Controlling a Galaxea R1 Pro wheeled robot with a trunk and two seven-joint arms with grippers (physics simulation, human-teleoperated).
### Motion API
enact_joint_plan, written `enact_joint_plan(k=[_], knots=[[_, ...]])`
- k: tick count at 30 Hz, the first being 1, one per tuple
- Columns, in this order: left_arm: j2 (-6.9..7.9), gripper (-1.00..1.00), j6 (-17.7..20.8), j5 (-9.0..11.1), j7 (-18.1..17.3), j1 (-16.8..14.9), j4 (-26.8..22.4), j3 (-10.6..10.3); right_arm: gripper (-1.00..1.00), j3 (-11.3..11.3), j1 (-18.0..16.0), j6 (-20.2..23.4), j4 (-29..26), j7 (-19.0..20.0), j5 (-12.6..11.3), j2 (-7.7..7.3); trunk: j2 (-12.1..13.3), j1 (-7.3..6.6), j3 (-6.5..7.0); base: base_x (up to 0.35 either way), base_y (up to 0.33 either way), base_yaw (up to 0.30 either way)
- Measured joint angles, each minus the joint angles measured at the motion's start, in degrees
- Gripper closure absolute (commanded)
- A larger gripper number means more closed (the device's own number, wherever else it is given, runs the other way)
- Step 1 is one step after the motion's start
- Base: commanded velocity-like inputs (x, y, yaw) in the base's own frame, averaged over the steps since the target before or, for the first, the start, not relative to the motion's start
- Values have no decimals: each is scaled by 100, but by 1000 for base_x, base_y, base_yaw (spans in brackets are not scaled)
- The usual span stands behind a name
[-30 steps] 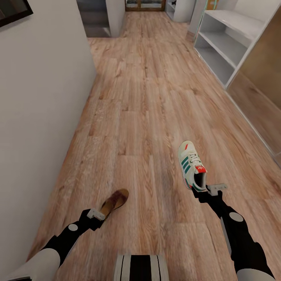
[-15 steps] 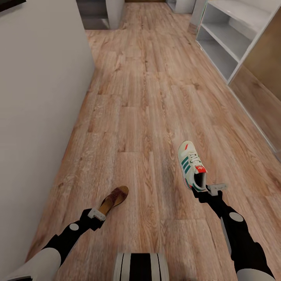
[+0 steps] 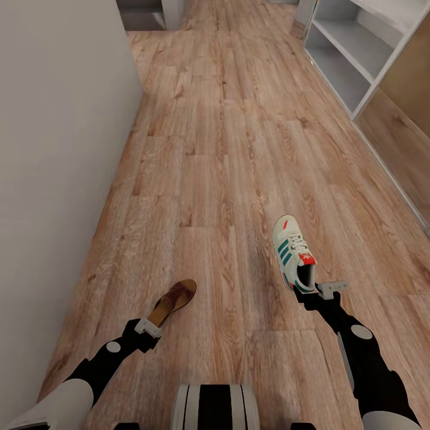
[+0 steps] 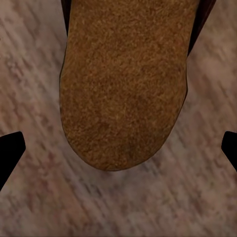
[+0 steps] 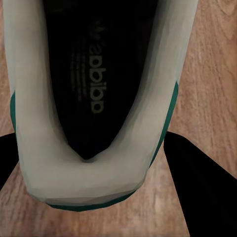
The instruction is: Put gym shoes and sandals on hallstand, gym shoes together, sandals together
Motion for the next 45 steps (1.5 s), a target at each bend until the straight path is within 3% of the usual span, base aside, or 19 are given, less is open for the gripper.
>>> enact_joint_plan(k=[32, 45], knots=[[-19, -100, -10, -2, 10, 26, 9, -10, 100, -1, 0, -1, 0, 0, 0, 0, 0, 0, -1, 32, -12, 0], [2, -100, -11, -4, 206, 26, 9, -7, 100, 0, 0, -3, 1, 1, 3, 0, -1, 3, -22, 2, -2, 0]])
